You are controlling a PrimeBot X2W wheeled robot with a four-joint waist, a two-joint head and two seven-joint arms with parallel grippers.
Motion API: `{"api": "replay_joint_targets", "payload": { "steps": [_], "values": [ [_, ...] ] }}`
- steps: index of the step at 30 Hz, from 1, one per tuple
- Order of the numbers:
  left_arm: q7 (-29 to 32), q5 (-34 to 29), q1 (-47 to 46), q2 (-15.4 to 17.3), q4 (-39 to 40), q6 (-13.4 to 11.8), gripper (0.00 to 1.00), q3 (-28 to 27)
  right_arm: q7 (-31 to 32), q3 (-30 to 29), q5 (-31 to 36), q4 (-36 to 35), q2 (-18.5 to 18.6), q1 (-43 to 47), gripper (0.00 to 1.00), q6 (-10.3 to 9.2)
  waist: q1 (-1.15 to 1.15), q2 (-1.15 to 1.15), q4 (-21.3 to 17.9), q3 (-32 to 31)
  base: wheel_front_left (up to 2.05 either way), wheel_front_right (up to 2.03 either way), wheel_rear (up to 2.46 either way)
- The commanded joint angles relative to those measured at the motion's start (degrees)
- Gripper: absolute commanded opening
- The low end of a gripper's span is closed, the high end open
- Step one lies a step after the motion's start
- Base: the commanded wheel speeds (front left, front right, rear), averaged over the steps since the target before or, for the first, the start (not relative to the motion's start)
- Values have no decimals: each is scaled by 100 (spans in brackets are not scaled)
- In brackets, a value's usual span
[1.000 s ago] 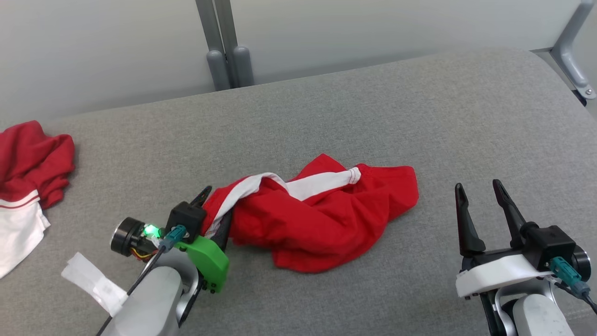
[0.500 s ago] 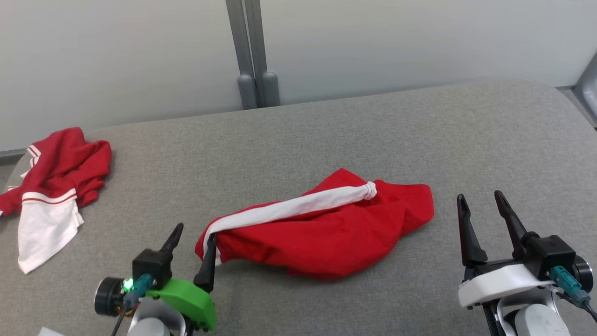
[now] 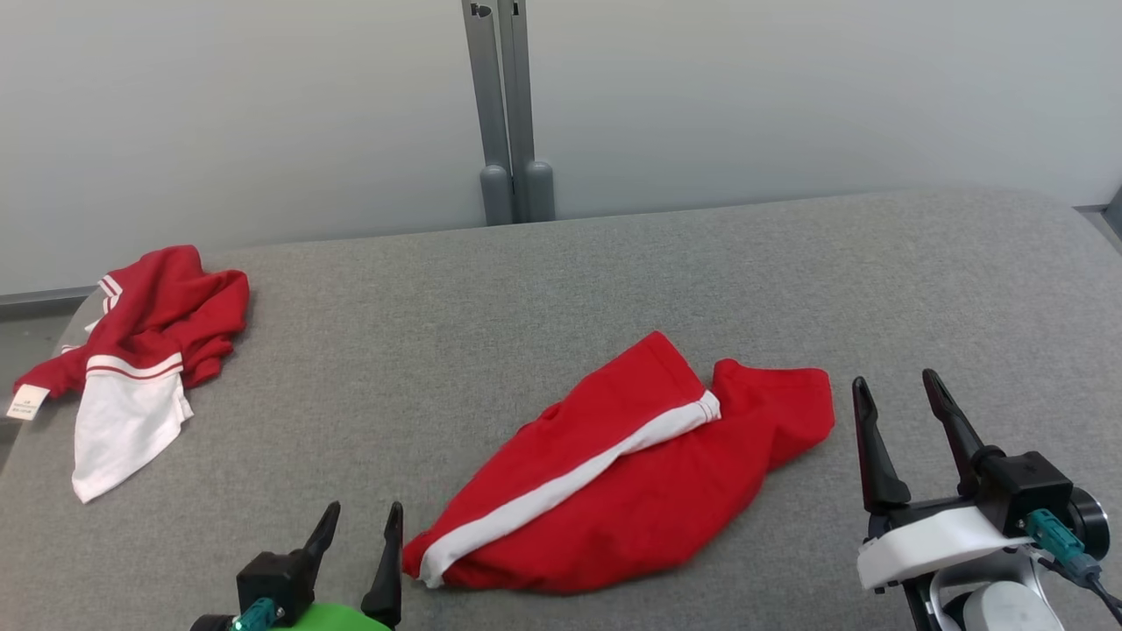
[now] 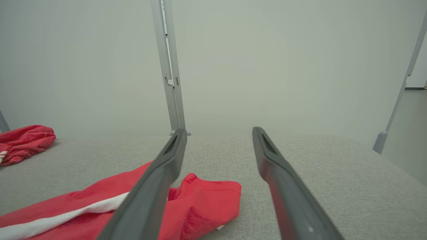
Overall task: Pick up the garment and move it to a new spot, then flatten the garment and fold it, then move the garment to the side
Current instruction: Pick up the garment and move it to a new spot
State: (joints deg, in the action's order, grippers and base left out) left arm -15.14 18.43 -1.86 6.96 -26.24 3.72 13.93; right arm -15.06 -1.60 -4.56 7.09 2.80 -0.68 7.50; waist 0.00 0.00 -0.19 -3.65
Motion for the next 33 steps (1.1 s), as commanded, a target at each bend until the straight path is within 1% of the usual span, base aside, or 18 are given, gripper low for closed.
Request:
{"api": "replay_joint_targets", "payload": {
  "steps": [1, 7, 11, 16, 25, 33],
  "values": [
    [-1, -28, 105, -12, 18, 33, 100, -53, -18, 8, 23, -3, 17, 57, 100, -2, 0, 0, 1, -2, 0, 0, 0],
    [-1, -96, 249, -93, 271, -27, 100, -341, -18, 18, 24, -10, 17, 79, 100, -2, 0, 0, -5, 1, 0, 0, 0],
    [-1, -158, 347, -191, 558, -127, 100, -591, -18, 9, 6, -3, 17, 69, 100, -2, 0, 0, -16, -6, 0, 0, 0],
    [-1, -246, 461, -318, 863, -166, 100, -833, -18, 32, -55, -13, 17, 107, 100, -2, 0, 0, -11, -34, 0, 0, 0],
    [-1, -305, 564, -395, 924, -176, 100, -994, -18, 218, -138, 60, 17, 193, 100, -2, 0, 0, -3, -85, 0, 0, 0],
    [-1, -277, 562, -407, 915, -190, 100, -996, -18, 282, -158, 116, 17, 147, 100, -2, 0, 0, 16, -64, 0, 0, 0]
  ]
}}
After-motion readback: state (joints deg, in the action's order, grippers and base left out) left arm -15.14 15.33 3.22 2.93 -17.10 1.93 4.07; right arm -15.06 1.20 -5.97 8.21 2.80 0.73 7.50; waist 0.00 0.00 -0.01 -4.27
